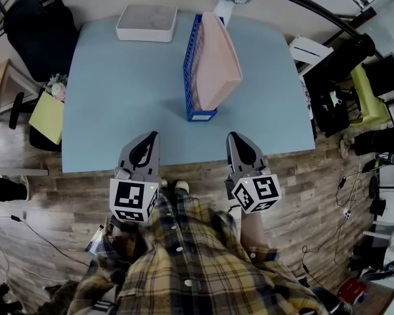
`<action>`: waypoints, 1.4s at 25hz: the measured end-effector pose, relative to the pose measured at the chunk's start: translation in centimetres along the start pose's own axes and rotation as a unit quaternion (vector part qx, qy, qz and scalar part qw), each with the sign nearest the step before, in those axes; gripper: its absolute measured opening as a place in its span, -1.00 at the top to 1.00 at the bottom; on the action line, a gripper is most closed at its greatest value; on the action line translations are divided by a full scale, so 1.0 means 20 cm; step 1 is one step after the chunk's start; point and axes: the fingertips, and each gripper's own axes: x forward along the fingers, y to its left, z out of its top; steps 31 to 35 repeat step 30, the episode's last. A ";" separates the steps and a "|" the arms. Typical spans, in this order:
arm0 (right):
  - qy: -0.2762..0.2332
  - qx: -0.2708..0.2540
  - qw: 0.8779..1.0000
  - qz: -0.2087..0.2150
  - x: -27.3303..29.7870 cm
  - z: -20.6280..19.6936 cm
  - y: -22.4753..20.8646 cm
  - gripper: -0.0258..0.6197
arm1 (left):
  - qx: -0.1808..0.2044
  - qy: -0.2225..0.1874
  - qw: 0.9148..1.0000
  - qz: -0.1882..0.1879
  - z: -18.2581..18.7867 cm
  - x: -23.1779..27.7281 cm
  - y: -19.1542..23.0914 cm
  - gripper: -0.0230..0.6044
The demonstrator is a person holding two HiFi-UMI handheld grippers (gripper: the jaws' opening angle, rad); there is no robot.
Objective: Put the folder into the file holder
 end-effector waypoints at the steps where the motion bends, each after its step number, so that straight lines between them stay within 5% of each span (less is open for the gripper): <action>1: 0.000 0.000 1.000 0.000 0.00 0.00 0.00 0.92 | 0.000 0.000 1.000 0.000 0.00 0.00 0.00 0.96; 35: 0.004 -0.004 1.000 -0.009 0.00 -0.01 0.00 0.92 | -0.002 0.002 1.000 -0.006 -0.01 0.02 0.02 0.96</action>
